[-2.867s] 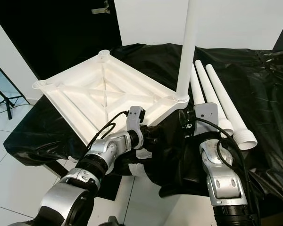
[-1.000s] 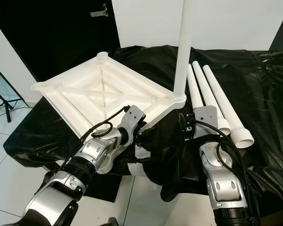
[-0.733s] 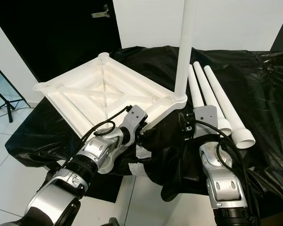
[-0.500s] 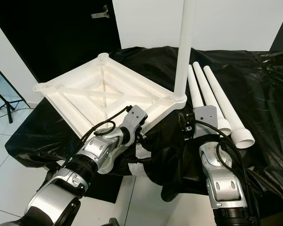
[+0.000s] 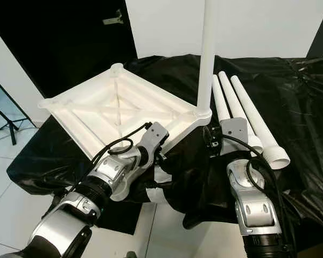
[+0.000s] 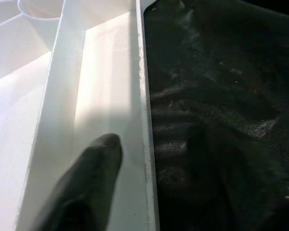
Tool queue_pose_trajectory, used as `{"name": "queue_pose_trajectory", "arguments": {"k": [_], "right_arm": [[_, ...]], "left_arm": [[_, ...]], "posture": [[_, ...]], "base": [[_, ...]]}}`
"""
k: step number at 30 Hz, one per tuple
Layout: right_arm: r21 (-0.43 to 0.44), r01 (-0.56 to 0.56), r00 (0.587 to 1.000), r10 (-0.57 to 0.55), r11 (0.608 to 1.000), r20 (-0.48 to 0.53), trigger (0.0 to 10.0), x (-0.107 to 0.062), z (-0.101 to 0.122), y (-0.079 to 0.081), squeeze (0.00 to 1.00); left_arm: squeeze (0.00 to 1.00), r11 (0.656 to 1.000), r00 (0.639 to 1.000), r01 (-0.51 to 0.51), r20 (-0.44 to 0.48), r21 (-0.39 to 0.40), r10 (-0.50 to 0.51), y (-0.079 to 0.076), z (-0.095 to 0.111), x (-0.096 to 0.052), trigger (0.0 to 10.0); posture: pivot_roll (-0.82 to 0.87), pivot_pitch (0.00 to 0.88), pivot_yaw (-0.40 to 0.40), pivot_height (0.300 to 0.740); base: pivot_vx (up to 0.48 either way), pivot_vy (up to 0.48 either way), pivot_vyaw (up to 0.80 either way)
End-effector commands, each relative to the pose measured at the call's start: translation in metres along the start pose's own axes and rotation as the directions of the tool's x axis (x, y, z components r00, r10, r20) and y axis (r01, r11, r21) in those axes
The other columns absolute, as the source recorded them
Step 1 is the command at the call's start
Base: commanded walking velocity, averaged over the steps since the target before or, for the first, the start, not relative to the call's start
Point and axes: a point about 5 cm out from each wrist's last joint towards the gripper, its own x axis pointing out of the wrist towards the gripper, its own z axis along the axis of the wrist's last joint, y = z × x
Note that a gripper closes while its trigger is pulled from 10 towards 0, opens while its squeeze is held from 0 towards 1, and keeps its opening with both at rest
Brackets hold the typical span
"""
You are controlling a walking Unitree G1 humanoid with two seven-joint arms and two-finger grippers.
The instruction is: Building children table
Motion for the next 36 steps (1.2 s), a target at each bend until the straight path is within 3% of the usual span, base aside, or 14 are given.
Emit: {"name": "queue_pose_trajectory", "arguments": {"k": [1,6,7,8,13,14,20,22,25,26,29,33,35,36], "right_arm": [[-0.001,-0.013,1.0,0.013,1.0,-0.005,10.0,0.002,-0.001,0.003,0.0],[0.0,-0.006,1.0,0.006,1.0,-0.006,10.0,0.001,-0.001,0.003,0.0],[0.0,-0.005,1.0,0.005,1.0,-0.006,10.0,0.001,-0.001,0.003,0.0],[0.001,-0.005,1.0,0.005,1.0,-0.007,10.0,0.0,-0.001,0.004,0.0],[0.001,-0.002,1.0,0.002,1.0,-0.011,10.0,-0.001,-0.002,0.004,0.0],[0.002,0.002,1.0,-0.002,1.0,-0.015,10.0,-0.001,-0.003,0.003,0.0],[0.001,0.007,1.0,-0.007,1.0,-0.03,10.0,-0.003,-0.006,0.002,0.0],[0.0,0.004,0.999,-0.004,1.0,-0.047,10.0,-0.004,-0.009,0.003,0.0],[-0.002,0.001,0.998,-0.001,1.0,-0.058,10.0,-0.004,-0.011,0.004,0.0],[-0.003,0.003,0.997,-0.004,1.0,-0.083,10.0,-0.005,-0.015,0.004,0.0],[0.011,0.003,0.991,-0.001,1.0,-0.132,10.0,-0.007,-0.024,0.005,0.0],[0.015,0.0,0.99,0.002,1.0,-0.138,10.0,-0.008,-0.025,0.005,0.0],[0.014,-0.002,0.99,0.005,1.0,-0.144,10.0,-0.007,-0.027,0.005,0.0],[0.012,-0.002,0.989,0.004,1.0,-0.148,10.0,-0.006,-0.028,0.003,0.0]], "left_arm": [[0.0,0.987,0.975,0.104,-0.184,-0.122,-0.126,-0.013,-0.049,0.0,0.0],[0.0,0.98,0.98,0.123,-0.138,-0.159,-0.146,-0.027,-0.031,0.015,0.6],[0.0,0.979,0.982,0.116,-0.129,-0.17,-0.139,-0.028,-0.028,0.017,1.4],[0.0,0.977,0.985,0.107,-0.116,-0.186,-0.13,-0.029,-0.023,0.02,3.5],[0.0,0.966,0.988,0.104,-0.084,-0.236,-0.127,-0.033,-0.015,0.025,3.6],[0.0,0.955,0.989,0.109,-0.063,-0.274,-0.131,-0.037,-0.01,0.028,2.1],[0.0,0.908,0.993,0.115,0.011,-0.402,-0.121,-0.044,0.002,0.033,2.1],[0.0,0.852,0.991,0.135,0.079,-0.507,-0.11,-0.047,0.013,0.035,2.3],[0.0,0.84,0.989,0.143,0.106,-0.524,-0.102,-0.048,0.017,0.036,2.5],[0.0,0.836,0.987,0.14,0.145,-0.531,-0.073,-0.045,0.022,0.036,9.3],[0.0,0.842,0.972,0.148,0.234,-0.518,-0.027,-0.038,0.031,0.033,10.0],[0.0,0.843,0.965,0.17,0.259,-0.511,-0.038,-0.037,0.033,0.031,10.0],[0.0,0.852,0.945,0.222,0.321,-0.475,-0.067,-0.036,0.039,0.026,10.0],[0.0,0.85,0.901,0.317,0.413,-0.421,-0.132,-0.033,0.049,0.015,10.0]], "posture": [[0.09,0.0,0.07,0.74],[0.09,0.0,0.076,0.74],[0.09,0.0,0.077,0.74],[0.08,0.0,0.08,0.74],[0.08,0.0,0.085,0.74],[0.07,0.0,0.087,0.74],[0.07,0.0,0.09,0.74],[0.07,0.0,0.09,0.74],[0.08,0.0,0.09,0.74],[0.07,0.0,0.091,0.74],[0.07,0.0,0.09,0.74],[0.07,0.0,0.09,0.74],[0.08,0.0,0.084,0.74],[0.09,0.0,0.078,0.74]], "base": [[0.0,0.0,0.0],[0.0,0.0,0.0],[0.0,0.0,0.0],[0.0,0.0,0.0],[0.0,0.0,0.0],[0.0,0.0,0.0],[0.0,0.0,0.0],[0.0,0.0,0.0],[0.0,0.0,0.0],[0.0,0.0,0.0],[0.0,0.0,0.0],[0.0,0.0,0.0],[0.0,0.0,0.0],[0.0,0.0,0.0]]}}
